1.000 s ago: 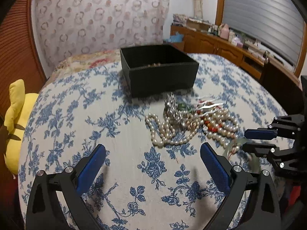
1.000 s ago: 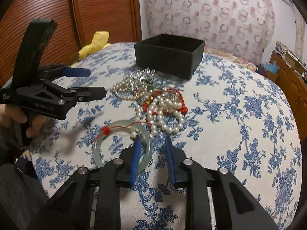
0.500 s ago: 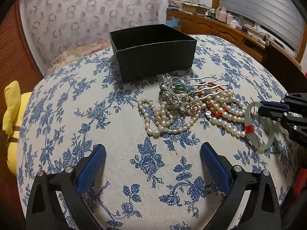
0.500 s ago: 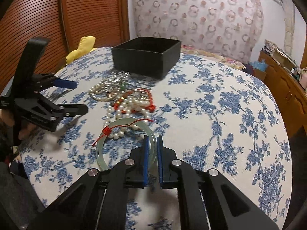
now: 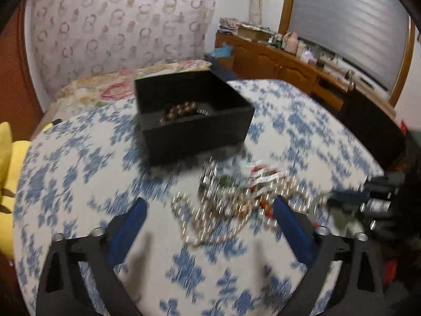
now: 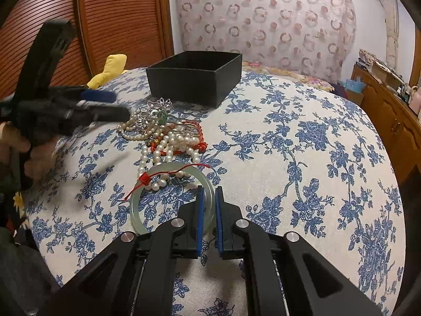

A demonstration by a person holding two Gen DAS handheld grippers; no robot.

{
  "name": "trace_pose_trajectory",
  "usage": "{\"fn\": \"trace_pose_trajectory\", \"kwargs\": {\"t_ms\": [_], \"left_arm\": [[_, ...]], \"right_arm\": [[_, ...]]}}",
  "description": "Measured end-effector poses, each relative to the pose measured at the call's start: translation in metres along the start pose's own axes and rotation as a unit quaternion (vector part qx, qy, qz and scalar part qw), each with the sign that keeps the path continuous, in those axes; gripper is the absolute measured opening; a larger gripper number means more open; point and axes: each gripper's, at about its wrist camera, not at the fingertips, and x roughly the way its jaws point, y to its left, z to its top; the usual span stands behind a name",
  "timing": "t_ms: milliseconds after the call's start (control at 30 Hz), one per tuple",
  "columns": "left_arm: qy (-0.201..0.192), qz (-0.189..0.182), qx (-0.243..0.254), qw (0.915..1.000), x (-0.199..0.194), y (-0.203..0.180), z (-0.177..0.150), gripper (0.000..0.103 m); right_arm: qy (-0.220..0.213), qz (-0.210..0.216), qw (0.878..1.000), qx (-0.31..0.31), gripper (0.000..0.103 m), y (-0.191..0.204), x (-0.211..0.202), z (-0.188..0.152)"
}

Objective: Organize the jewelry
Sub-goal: 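Grasp the silver hairpin with the left tool while the right tool holds the jade bangle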

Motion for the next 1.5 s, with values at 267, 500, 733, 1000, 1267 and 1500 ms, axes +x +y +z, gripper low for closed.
{"fn": "trace_pose_trajectory", "kwargs": {"t_ms": [267, 500, 733, 1000, 1267, 1500], "left_arm": [[0.023, -0.015, -0.023, 0.9994, 0.033, 0.008, 0.016, 0.047], [0.029, -0.036, -0.037, 0.9982, 0.042, 0.011, 0.018, 0.043], [0.018, -0.039, -0.05, 0.9978, 0.037, 0.014, 0.02, 0.013], [-0.02, -0.032, -0.04, 0.9985, 0.005, 0.006, 0.016, 0.001], [-0.055, -0.03, -0.033, 0.9974, -0.022, -0.002, 0.021, 0.001], [-0.077, -0.021, -0.038, 0.9961, -0.037, 0.004, 0.024, 0.001]], "right_arm": [[0.0, 0.004, 1.0, 0.005, 0.009, -0.002, 0.0, -0.001], [0.0, 0.006, 1.0, 0.004, 0.009, -0.002, 0.0, -0.001], [0.0, 0.009, 1.0, 0.003, 0.009, -0.002, 0.0, -0.001], [-0.005, 0.013, 1.0, 0.001, 0.009, -0.001, -0.001, -0.002], [-0.004, 0.012, 1.0, 0.003, 0.009, -0.001, -0.001, -0.002], [-0.015, -0.002, 1.0, 0.003, 0.009, 0.0, -0.008, 0.001]]}}
